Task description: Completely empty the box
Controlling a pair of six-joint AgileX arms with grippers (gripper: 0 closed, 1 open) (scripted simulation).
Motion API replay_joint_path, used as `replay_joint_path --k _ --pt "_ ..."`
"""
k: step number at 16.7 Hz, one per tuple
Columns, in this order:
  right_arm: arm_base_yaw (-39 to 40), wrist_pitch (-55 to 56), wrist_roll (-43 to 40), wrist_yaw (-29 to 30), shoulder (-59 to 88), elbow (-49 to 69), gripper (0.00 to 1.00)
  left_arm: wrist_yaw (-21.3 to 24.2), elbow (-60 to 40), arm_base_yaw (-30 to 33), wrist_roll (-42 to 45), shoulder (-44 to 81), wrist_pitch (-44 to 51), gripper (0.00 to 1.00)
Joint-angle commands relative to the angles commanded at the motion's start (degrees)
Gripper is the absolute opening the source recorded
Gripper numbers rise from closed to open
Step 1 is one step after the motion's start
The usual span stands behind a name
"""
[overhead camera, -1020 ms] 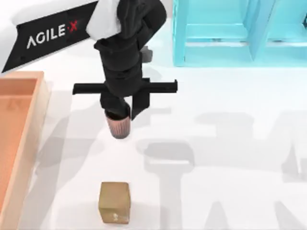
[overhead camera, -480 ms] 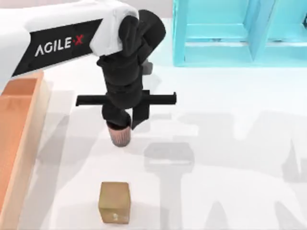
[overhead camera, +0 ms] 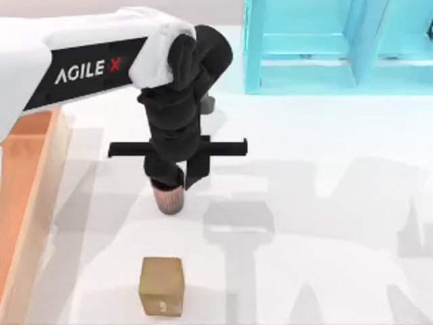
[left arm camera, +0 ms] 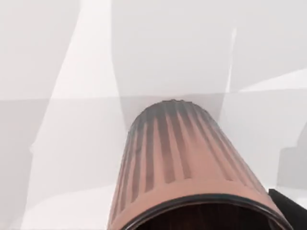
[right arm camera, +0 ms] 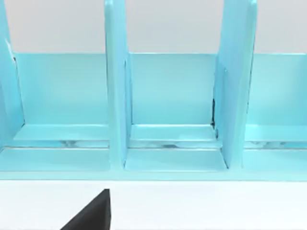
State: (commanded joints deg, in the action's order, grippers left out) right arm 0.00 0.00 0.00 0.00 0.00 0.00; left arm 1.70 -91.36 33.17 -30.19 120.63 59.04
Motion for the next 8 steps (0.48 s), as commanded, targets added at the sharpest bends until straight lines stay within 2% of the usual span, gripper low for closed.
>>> replay_joint_path --k 8 --pt "0.0 0.0 0.0 0.0 0.0 0.0 1.0 0.0 0.0 0.0 0.0 0.0 0.0 0.75"
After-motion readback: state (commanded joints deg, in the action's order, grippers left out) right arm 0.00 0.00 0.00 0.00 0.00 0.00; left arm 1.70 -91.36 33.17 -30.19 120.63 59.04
